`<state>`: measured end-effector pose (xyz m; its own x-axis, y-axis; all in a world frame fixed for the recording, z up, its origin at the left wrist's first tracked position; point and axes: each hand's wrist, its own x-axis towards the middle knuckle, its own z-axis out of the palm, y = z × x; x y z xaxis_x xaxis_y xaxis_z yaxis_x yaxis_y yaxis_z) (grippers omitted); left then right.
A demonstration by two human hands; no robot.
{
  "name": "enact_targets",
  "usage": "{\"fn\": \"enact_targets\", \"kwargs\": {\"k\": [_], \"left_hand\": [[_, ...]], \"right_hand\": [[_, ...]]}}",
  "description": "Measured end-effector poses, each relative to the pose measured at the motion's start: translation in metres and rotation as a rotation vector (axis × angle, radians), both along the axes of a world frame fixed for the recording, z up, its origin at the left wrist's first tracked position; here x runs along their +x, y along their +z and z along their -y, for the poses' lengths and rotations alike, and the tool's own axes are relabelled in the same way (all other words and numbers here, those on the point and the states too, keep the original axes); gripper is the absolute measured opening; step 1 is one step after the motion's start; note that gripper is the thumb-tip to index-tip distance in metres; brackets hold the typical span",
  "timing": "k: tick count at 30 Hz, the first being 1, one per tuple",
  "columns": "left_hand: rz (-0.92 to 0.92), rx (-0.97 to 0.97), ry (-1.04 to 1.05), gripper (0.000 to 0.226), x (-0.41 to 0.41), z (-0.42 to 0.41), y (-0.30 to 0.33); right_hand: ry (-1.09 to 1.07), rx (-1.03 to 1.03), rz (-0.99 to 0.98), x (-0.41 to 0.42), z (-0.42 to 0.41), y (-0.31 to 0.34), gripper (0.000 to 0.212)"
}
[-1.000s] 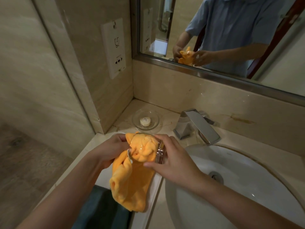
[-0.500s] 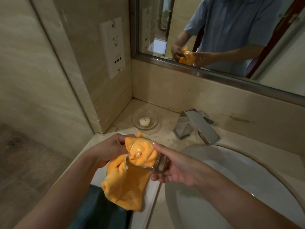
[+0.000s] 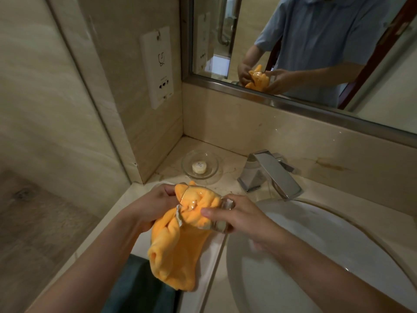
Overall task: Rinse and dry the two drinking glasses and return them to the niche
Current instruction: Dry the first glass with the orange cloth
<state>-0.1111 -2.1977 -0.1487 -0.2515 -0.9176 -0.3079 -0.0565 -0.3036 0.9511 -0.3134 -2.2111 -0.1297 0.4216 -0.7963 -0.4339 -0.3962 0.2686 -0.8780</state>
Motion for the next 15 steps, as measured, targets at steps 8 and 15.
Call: {"fn": "enact_targets", "kwargs": {"k": [8,15], "left_hand": [[-0.030,-0.111,-0.157,0.011,0.001,0.001,0.005],[-0.040,-0.155,-0.211,0.011,0.004,-0.003,0.003]], "right_hand": [[-0.058,0.688,0.191,-0.001,0.000,-0.004,0.063],[-0.201,0.943,0.404,-0.005,-0.021,-0.029,0.071]]}}
